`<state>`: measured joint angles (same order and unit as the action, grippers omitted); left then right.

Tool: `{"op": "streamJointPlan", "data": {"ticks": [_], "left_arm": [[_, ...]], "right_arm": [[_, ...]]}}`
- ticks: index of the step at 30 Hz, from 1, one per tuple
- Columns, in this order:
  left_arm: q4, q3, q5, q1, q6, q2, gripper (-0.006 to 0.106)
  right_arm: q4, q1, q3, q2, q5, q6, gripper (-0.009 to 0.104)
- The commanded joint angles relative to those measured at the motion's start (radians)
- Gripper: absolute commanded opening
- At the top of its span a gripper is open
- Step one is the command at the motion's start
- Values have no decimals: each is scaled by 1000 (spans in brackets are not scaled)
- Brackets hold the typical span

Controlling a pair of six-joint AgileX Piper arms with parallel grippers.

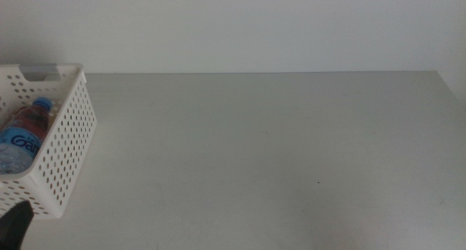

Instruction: Use arms to grab the bottles and put them into the dustbin to the left of the table.

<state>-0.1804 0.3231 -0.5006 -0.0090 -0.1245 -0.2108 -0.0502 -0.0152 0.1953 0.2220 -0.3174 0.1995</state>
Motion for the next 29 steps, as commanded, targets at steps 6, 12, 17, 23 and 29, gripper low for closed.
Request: {"op": "streamJointPlan", "data": {"ticks": [6, 12, 17, 23, 29], "left_arm": [[-16, -217, 86, 0, 8, 197, 94], [-26, -342, 116, 0, 9, 250, 94], [-24, -350, 171, 0, 9, 250, 94], [-31, -352, 179, 0, 9, 250, 94], [-31, -352, 179, 0, 9, 248, 94]], "right_arm": [[147, 25, -109, -141, 72, 3, 87], [141, 95, -184, -224, 71, 3, 87], [96, 166, -214, -258, 55, 3, 87], [89, 176, -214, -258, 46, 3, 87], [89, 176, -214, -258, 46, 3, 87]]}}
